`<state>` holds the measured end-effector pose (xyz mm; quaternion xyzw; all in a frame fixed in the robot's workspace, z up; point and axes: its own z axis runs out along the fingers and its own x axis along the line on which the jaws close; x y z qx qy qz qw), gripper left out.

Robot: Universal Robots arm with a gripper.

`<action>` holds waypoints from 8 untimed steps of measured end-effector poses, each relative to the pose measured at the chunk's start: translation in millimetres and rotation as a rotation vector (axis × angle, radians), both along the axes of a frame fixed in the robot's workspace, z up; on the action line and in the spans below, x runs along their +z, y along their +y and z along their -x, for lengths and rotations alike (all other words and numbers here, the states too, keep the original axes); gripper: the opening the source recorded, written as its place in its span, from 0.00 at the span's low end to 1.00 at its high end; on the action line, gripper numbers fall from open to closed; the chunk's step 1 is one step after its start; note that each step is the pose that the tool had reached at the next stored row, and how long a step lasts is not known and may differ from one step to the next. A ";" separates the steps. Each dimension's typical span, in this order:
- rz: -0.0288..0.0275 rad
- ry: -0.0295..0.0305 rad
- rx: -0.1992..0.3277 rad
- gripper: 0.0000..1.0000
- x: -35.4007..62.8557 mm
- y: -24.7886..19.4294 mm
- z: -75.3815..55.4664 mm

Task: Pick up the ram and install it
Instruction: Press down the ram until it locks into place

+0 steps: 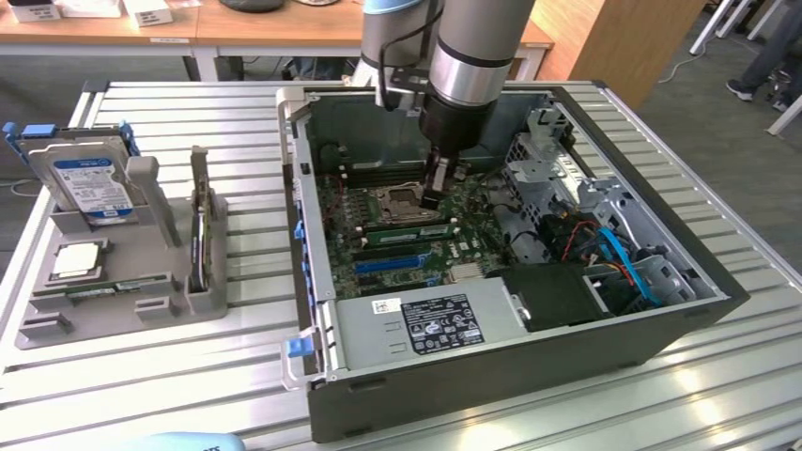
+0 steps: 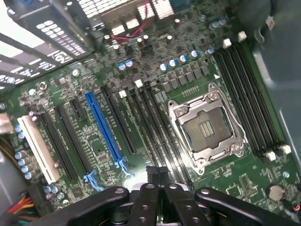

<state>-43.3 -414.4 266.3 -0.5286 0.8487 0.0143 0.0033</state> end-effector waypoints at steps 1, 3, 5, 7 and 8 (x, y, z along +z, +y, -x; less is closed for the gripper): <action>0.0000 0.0001 -0.011 0.10 0.0 0.0 0.0; 0.0000 0.0001 -0.032 0.10 0.0 0.0 0.0; -0.0001 0.0000 -0.052 0.10 0.0 0.0 0.0; 0.0000 0.0000 -0.073 0.10 0.0 0.0 0.0; 0.0000 0.0000 -0.083 0.10 0.0 0.0 0.0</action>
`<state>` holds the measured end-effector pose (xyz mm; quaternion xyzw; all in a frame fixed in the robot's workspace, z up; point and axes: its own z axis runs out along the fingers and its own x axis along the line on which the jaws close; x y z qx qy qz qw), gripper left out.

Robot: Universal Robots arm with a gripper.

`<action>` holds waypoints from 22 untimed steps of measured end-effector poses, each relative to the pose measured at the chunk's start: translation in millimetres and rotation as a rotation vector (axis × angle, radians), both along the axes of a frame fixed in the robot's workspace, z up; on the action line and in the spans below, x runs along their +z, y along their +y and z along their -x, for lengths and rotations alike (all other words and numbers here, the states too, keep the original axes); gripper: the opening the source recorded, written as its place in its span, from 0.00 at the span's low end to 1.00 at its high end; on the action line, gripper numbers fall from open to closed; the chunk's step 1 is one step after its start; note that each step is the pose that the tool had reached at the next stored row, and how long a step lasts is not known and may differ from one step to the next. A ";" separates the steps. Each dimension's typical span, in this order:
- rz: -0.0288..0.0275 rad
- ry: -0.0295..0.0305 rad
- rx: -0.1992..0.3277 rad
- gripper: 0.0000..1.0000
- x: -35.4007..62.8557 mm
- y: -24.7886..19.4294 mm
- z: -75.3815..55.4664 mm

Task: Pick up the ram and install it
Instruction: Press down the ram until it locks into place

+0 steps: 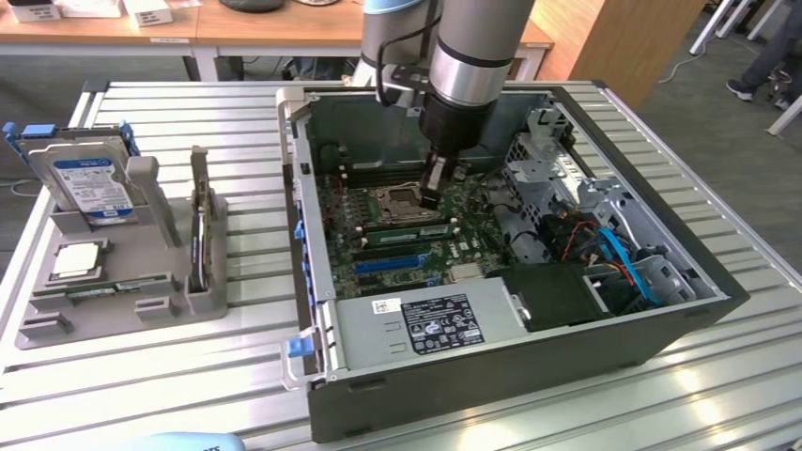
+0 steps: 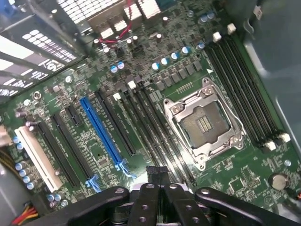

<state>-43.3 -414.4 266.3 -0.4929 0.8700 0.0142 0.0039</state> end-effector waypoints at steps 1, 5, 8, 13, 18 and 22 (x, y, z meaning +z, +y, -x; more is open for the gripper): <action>-0.0001 -0.0001 -0.010 0.10 0.0 0.0 0.0; 0.0000 0.0000 -0.064 0.10 0.0 0.0 0.0; -0.0001 0.0000 -0.095 0.10 0.0 0.0 0.0; 0.0000 0.0000 -0.146 0.10 0.0 0.0 0.0; 0.0000 0.0000 -0.202 0.10 0.0 0.0 0.0; 0.0000 -0.0001 -0.244 0.10 0.0 0.0 0.0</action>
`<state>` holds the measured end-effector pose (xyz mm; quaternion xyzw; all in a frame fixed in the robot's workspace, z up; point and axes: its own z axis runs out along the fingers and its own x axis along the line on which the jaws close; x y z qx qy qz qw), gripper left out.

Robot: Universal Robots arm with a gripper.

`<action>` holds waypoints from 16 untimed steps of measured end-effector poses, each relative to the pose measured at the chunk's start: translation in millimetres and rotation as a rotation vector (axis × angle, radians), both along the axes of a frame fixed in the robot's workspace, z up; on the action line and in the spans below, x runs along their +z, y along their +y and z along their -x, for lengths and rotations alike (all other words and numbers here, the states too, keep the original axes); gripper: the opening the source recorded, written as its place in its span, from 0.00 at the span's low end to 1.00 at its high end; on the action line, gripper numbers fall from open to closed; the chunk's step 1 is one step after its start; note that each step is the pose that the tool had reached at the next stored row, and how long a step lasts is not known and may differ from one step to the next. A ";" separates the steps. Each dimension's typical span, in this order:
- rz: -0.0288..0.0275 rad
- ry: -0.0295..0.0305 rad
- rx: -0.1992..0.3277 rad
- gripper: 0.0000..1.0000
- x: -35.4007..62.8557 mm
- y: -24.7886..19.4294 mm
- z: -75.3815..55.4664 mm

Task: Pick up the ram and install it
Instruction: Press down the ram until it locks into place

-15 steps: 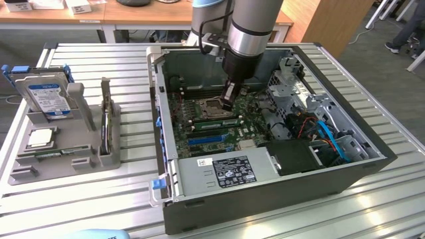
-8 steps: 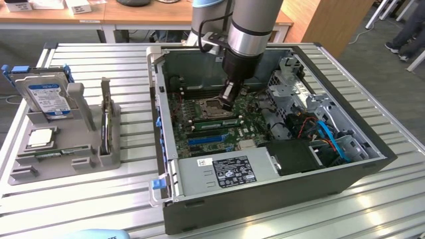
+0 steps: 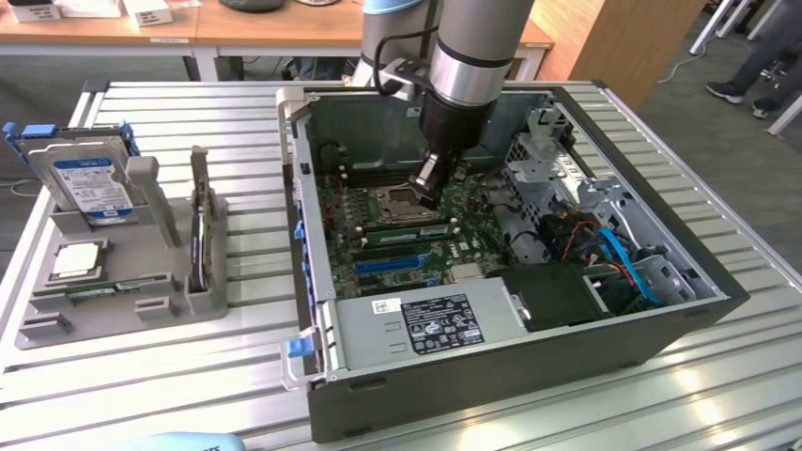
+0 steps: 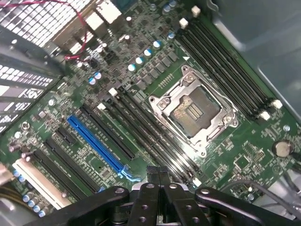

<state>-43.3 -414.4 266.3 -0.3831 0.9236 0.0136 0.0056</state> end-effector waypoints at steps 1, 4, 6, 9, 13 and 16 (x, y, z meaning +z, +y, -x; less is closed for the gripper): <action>0.0000 0.0001 -0.011 0.10 0.0 0.0 0.0; 0.0000 0.0001 -0.043 0.10 0.0 0.0 0.0; 0.0000 0.0001 -0.064 0.10 0.0 0.0 0.0; 0.0000 0.0001 -0.096 0.10 0.0 0.0 0.0; 0.0000 0.0000 -0.139 0.10 0.0 0.0 0.0; 0.0000 0.0001 -0.173 0.10 0.0 0.0 0.0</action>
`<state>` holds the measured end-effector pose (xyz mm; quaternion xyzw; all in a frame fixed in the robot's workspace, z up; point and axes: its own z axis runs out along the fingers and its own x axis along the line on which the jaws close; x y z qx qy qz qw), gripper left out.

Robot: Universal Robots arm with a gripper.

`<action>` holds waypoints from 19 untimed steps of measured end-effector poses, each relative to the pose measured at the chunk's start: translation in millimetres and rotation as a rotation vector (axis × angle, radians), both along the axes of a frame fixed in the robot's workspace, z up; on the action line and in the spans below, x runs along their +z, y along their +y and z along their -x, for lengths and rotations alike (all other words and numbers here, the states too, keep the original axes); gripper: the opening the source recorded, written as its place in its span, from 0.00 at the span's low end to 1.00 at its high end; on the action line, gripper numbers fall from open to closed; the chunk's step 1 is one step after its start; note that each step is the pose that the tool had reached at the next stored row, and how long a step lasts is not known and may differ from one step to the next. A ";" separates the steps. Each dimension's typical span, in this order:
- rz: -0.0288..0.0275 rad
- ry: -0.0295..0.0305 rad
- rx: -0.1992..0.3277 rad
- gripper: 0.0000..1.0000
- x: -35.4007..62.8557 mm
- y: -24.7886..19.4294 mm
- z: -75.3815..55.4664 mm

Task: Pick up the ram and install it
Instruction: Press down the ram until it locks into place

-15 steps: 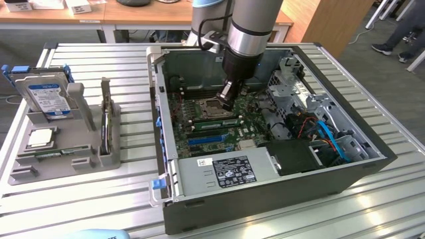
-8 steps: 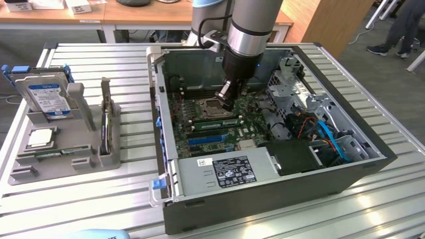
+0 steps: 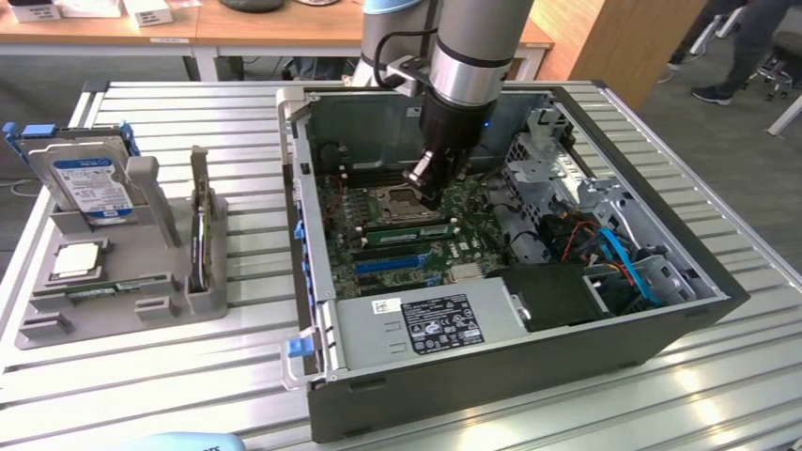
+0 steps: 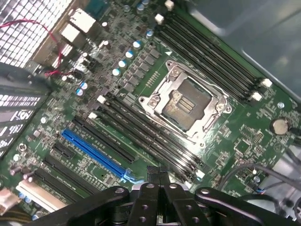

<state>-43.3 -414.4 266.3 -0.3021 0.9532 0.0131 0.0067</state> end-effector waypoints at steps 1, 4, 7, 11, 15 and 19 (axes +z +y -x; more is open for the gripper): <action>0.0000 0.0000 -0.011 0.10 0.0 0.0 0.0; 0.0000 0.0000 -0.043 0.10 0.0 0.0 0.0; 0.0000 0.0000 -0.081 0.10 0.0 0.0 0.0; 0.0001 0.0000 -0.135 0.10 0.0 0.0 0.0; 0.0001 0.0000 -0.189 0.10 0.0 0.0 0.0; 0.0001 0.0000 -0.246 0.10 0.0 0.0 0.0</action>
